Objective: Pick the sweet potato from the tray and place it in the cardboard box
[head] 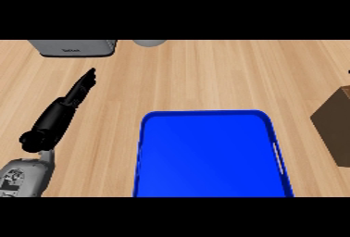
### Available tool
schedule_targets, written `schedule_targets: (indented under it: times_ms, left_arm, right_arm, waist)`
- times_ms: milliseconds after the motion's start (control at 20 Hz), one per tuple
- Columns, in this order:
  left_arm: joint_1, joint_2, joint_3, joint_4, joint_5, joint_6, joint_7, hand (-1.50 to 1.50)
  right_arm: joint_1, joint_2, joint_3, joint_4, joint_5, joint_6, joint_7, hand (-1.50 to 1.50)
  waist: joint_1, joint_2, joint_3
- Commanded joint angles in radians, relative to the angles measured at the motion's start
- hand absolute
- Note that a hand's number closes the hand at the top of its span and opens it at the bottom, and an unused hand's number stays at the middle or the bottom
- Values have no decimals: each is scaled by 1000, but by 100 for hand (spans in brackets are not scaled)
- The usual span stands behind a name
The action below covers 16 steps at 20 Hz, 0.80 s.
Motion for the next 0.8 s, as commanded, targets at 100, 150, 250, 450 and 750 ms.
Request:
schedule_targets:
  times_ms: [100,150,250,450,750]
  left_arm:
    - [-15,6,31,73,-4,-26,-57,0]
    - [17,-36,-17,-38,-20,9,23,0]
    - [13,-18,10,1,-24,5,-14,0]
    - [18,-30,1,-50,-16,-10,37,0]
    - [2,-41,16,-11,-22,-21,6,0]
  right_arm:
    - [87,-42,-65,50,-115,146,-96,150]
    - [137,-24,-62,62,-110,137,-101,150]
    - [124,-116,-76,112,-140,264,-146,150]
    - [157,-109,-114,166,-208,318,-225,-150]
    - [157,-88,-163,134,-264,218,-420,-150]
  waist:
    - [-5,1,-1]
    - [0,-2,0]
    - [-1,0,0]
    - [1,-1,0]
    - [3,1,0]
